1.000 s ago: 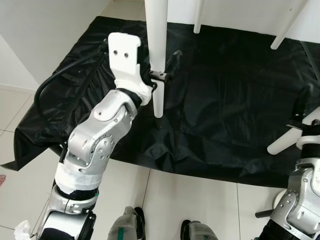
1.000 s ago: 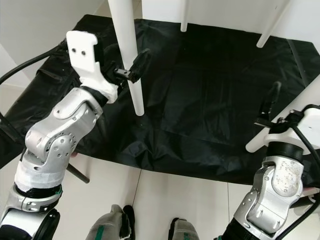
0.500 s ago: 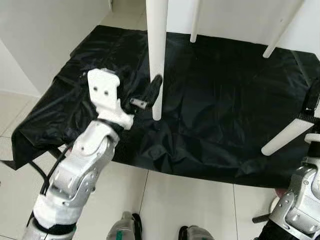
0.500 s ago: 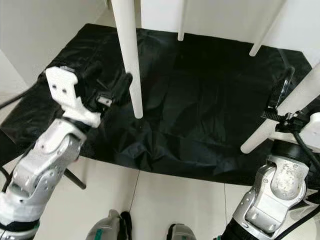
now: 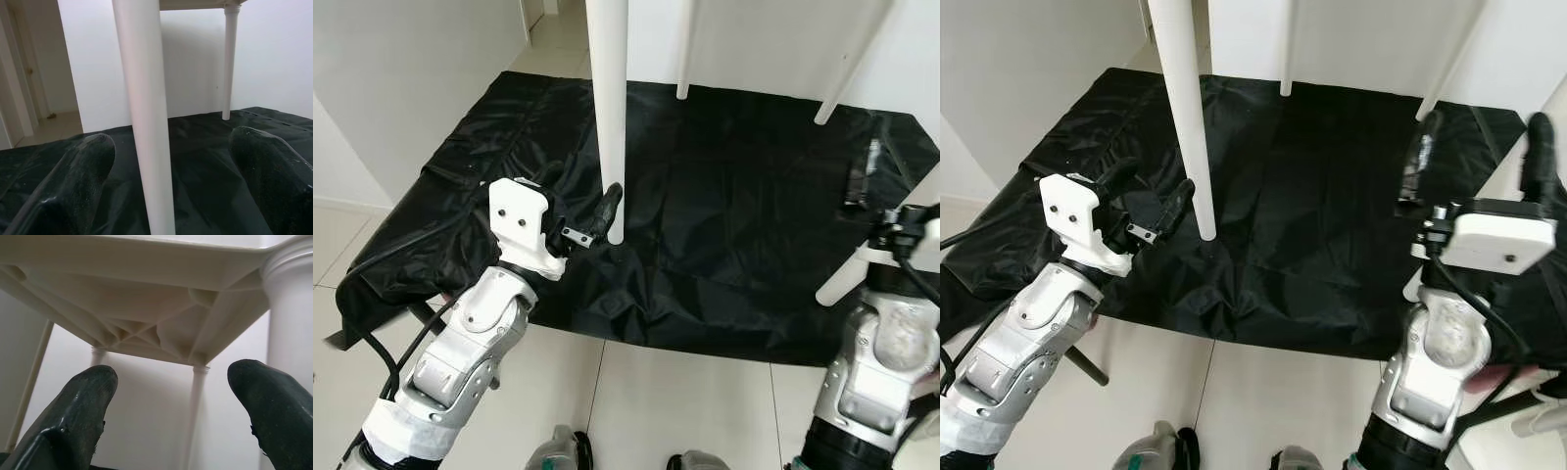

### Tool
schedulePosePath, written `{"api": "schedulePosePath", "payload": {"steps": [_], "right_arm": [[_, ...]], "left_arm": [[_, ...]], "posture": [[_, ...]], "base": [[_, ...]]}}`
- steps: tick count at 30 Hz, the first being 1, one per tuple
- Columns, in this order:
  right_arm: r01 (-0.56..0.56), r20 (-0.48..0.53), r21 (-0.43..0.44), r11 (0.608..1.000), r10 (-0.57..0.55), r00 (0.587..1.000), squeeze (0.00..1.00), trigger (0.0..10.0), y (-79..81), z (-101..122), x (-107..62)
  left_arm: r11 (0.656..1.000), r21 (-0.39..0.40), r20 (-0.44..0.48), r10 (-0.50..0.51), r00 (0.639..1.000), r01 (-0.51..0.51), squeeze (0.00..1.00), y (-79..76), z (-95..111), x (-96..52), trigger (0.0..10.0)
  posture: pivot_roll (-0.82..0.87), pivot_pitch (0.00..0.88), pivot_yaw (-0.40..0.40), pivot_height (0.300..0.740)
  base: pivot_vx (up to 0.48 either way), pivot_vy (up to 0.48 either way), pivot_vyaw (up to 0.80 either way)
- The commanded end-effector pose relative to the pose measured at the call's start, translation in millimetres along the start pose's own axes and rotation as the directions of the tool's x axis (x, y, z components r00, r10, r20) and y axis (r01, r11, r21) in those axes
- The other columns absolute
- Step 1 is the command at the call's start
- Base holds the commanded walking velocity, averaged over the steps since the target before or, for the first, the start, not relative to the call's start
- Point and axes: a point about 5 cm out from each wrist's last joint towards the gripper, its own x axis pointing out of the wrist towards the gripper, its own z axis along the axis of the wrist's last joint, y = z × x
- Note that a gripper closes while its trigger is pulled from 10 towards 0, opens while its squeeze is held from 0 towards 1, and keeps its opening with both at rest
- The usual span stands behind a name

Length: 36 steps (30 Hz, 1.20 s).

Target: Building children table

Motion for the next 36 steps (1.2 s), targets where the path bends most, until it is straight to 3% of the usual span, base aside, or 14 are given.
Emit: {"api": "schedulePosePath", "payload": {"steps": [1, 7, 20, 23, 25, 30, 36], "right_arm": [[-0.137, -0.522, 0.159, 0.978, 0.201, 0.829, 0.0, 10.0, 28.8, -28.9, -129.9], [-0.235, -0.504, 0.184, 0.954, 0.297, 0.811, 0.0, 10.0, 36.7, -37.9, -134.1], [-0.262, -0.49, 0.231, 0.937, 0.345, 0.8, 0.0, 10.0, 47.0, -46.0, -136.9], [-0.316, -0.482, 0.369, 0.874, 0.471, 0.739, 0.0, 10.0, 52.1, -45.9, -145.5], [-0.331, -0.477, 0.397, 0.856, 0.5, 0.723, 0.0, 10.0, 52.9, -46.2, -148.2], [-0.38, -0.466, 0.43, 0.819, 0.562, 0.683, 0.0, 10.0, 52.7, -47.2, -155.8], [-0.403, -0.463, 0.439, 0.803, 0.586, 0.665, 0.0, 10.0, 49.6, -48.0, -158.8]], "left_arm": [[0.822, 0.034, -0.042, -0.568, 0.822, 0.569, 0.0, -27.4, -11.6, -15.5, 10.0], [0.809, 0.051, -0.082, -0.581, 0.81, 0.586, 0.0, -27.3, -24.8, -24.7, 10.0], [0.824, 0.057, -0.104, -0.556, 0.825, 0.563, 0.0, -26.7, -37.0, -30.6, 10.0], [0.807, 0.054, -0.14, -0.577, 0.805, 0.588, 0.0, -22.2, -47.5, -37.7, 10.0], [0.802, 0.051, -0.145, -0.584, 0.799, 0.595, 0.0, -20.7, -50.3, -39.1, 10.0], [0.802, 0.027, -0.168, -0.585, 0.793, 0.597, 0.0, -15.7, -59.1, -43.8, 10.0], [0.8, 0.026, -0.173, -0.587, 0.791, 0.599, 0.0, -14.1, -60.9, -46.1, 10.0]], "posture": [[-0.01, 0.048, 0.038, 0.74], [0.01, 0.044, 0.026, 0.74], [0.01, 0.039, 0.026, 0.74], [0.01, 0.043, 0.036, 0.74], [0.01, 0.043, 0.036, 0.74], [0.01, 0.047, 0.041, 0.74], [0.01, 0.049, 0.04, 0.74]], "base": [[0.0, 0.0, 0.0], [0.0, 0.0, 0.0], [0.0, 0.0, 0.0], [0.0, 0.0, 0.0], [0.0, 0.0, 0.0], [0.0, 0.0, 0.0], [0.0, 0.0, 0.0]]}}
